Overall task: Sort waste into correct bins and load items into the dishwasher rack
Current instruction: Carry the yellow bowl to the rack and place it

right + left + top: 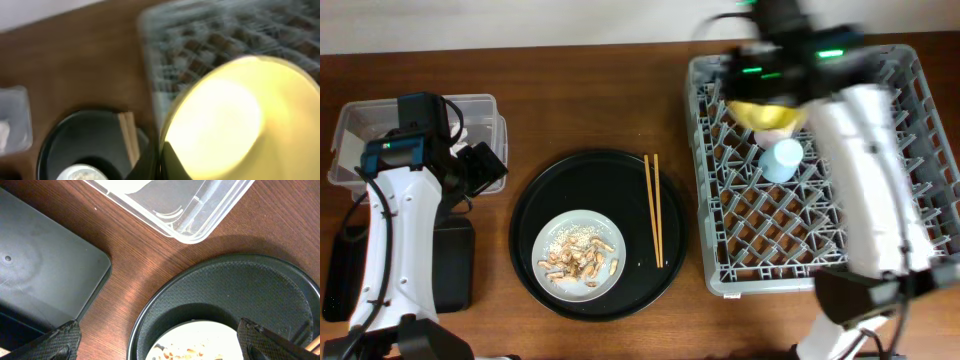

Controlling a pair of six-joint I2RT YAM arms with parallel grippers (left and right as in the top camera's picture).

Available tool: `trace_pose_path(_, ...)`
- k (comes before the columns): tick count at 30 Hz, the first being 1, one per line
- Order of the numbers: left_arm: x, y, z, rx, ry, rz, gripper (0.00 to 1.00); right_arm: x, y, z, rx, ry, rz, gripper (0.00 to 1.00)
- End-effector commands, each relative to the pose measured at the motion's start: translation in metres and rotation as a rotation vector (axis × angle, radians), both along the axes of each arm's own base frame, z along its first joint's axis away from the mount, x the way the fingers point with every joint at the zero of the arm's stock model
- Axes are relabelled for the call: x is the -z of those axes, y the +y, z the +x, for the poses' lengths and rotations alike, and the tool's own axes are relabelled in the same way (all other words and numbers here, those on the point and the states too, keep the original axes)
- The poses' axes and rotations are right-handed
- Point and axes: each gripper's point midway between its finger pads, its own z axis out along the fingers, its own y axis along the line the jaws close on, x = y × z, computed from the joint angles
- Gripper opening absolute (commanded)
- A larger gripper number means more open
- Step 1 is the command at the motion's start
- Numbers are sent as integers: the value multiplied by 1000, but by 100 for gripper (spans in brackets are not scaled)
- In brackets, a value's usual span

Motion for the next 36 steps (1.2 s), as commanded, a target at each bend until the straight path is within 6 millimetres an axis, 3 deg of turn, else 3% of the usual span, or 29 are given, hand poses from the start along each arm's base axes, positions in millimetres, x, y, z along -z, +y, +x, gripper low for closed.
trace_pose_path(1,-8,1,2,-9,-24,-1,99,-13,-57,-32,-16,66,122,4)
trace_pose_path(4,-8,1,2,-9,-24,-1,99,0,-91,-61,-124,143,245,4)
trace_pose_path(7,-8,1,2,-9,-24,-1,99,11,-94,-65,-220,123,438,4)
trace_pose_path(10,-8,1,2,-9,-24,-1,99,18,-97,-69,-347,-19,715,4)
trace_pose_path(12,-8,1,2,-9,-24,-1,99,32,-121,-70,-310,-125,864,4)
trace_pose_path(15,-8,1,2,-9,-24,-1,99,65,-151,-67,-163,-126,1022,4)
trace_pose_path(20,-8,1,2,-9,-24,-1,99,104,-157,-69,-21,-51,1217,4)
trace_pose_path(26,-8,1,2,-9,-24,-1,99,118,-157,-75,6,-23,1234,4)
trace_pose_path(30,-8,1,2,-9,-24,-1,99,134,-191,-88,53,6,1111,5)
trace_pose_path(34,-8,1,2,-9,-24,-1,99,171,-230,-103,236,229,894,19)
trace_pose_path(36,-8,1,2,-9,-24,-1,99,165,-241,-100,269,239,843,21)
